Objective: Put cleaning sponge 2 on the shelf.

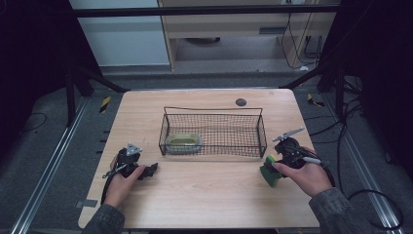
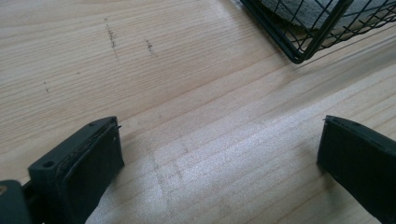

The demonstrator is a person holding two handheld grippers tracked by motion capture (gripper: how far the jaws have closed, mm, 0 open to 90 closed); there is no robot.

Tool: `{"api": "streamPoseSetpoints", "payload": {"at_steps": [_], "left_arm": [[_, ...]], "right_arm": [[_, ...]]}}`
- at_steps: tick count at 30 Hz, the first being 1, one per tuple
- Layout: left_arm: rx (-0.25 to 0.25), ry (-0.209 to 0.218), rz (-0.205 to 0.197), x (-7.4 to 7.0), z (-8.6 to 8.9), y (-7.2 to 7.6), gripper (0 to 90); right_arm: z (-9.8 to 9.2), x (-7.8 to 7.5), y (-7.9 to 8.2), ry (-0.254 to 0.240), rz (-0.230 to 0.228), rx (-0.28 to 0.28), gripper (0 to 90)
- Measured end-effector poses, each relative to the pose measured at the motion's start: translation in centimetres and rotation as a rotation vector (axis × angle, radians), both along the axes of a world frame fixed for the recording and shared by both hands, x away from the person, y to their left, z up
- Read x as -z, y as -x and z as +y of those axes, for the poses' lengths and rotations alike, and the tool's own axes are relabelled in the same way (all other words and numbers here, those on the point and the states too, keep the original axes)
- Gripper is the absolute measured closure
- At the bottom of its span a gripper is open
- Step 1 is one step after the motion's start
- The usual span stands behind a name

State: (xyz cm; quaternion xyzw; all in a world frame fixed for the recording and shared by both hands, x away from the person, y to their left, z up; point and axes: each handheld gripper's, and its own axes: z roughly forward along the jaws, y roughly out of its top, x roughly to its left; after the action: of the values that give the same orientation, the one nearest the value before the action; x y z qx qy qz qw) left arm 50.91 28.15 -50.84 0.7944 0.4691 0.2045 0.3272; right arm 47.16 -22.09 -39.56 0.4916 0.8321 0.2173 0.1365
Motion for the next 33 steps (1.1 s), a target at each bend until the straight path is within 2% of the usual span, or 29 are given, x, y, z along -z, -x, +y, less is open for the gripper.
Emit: {"api": "streamPoseSetpoints", "payload": {"at_steps": [11, 16, 21, 24, 27, 33], "left_arm": [[-0.001, -0.001, 0.001, 0.0, -0.1, -0.2, 0.0], [-0.003, 0.0, 0.001, 0.0, -0.2, -0.3, 0.0], [-0.003, 0.0, 0.001, 0.0, -0.2, -0.4, 0.0], [-0.002, 0.0, 0.0, 0.0, -0.2, -0.4, 0.0], [-0.004, 0.003, -0.001, 0.0, -0.2, -0.4, 0.0], [-0.004, 0.003, -0.001, 0.0, -0.2, -0.4, 0.0]], "right_arm": [[0.4, 1.6, -0.4, 0.011, 0.057, -0.008, 34.8], [0.6, 2.3, -0.7, 0.031, 0.08, -0.005, 38.9], [0.5, 2.8, -0.7, 0.027, 0.11, -0.003, 43.5], [0.4, 2.9, -0.7, 0.029, 0.112, -0.006, 50.1], [0.1, 2.7, -0.5, 0.014, 0.111, -0.012, 62.2], [-0.8, 1.4, -0.1, -0.006, 0.073, -0.015, 64.4]]}}
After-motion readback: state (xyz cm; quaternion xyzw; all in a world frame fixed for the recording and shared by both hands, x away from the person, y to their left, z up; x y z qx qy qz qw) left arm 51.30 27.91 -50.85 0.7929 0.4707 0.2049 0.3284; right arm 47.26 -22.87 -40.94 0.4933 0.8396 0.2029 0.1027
